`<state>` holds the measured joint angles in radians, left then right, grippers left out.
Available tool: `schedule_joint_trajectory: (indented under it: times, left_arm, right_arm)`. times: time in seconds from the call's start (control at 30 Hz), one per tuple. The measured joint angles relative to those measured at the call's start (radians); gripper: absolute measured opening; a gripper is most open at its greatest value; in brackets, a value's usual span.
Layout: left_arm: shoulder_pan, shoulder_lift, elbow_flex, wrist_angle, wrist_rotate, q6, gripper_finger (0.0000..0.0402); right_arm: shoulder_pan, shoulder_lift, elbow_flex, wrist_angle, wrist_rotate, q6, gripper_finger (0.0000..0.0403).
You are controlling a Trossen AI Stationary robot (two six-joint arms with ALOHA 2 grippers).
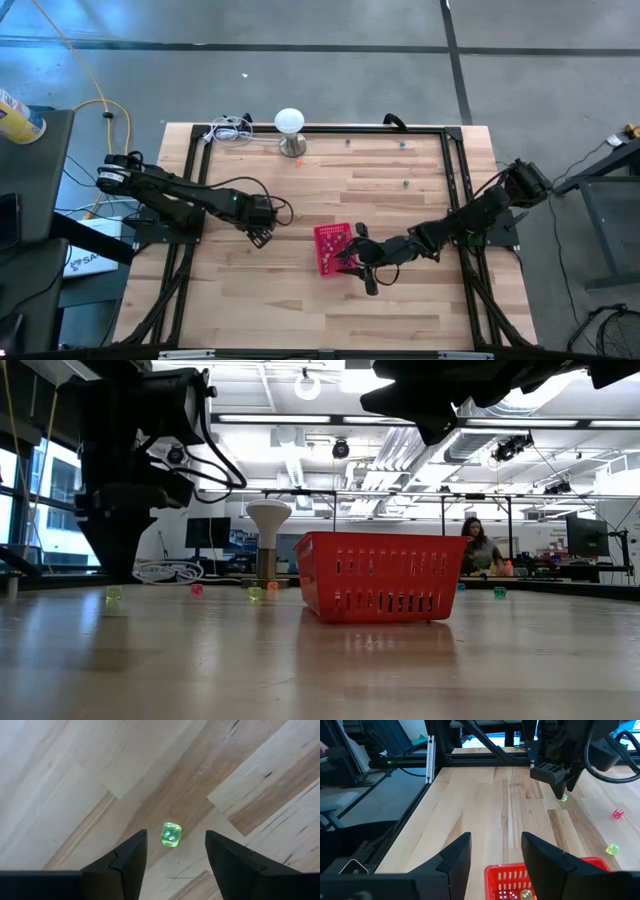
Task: Pick & Place Dice
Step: Put the light green die into the red basket
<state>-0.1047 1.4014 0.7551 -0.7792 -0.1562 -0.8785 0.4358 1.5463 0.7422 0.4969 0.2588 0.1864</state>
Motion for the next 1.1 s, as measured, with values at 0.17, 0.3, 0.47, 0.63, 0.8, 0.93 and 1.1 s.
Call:
schedule_joint_trajectory:
  times: [0.17, 0.3, 0.47, 0.63, 0.8, 0.93, 1.1]
  left_arm:
    - [0.0, 0.011, 0.0, 0.003, 0.003, 0.007, 0.0176]
    - [0.0, 0.046, 0.0, 0.007, 0.003, -0.001, 0.0167]
    - [0.0, 0.103, 0.005, 0.009, 0.006, 0.022, 0.0165]
    - [0.0, 0.124, 0.004, 0.022, 0.008, 0.067, 0.0165]
    - [0.0, 0.124, 0.003, 0.032, 0.026, 0.07, 0.0154]
    - [0.0, 0.125, 0.002, 0.04, 0.036, 0.069, 0.0122]
    - [0.0, 0.126, 0.004, 0.047, 0.037, 0.066, 0.0064]
  right_arm:
    - [0.0, 0.0, 0.0, 0.0, 0.0, 0.0, 0.0164]
    - [0.0, 0.0, 0.0, -0.001, 0.0, 0.0, 0.0164]
    - [0.0, 0.0, 0.0, -0.006, 0.0, 0.0, 0.0164]
    - [0.0, 0.0, 0.0, -0.007, 0.001, 0.0, 0.0164]
    - [0.0, 0.0, 0.0, -0.006, 0.003, -0.007, 0.0164]
    - [0.0, 0.0, 0.0, -0.007, 0.003, -0.008, 0.0164]
    - [0.0, 0.0, 0.0, -0.007, 0.003, -0.008, 0.0164]
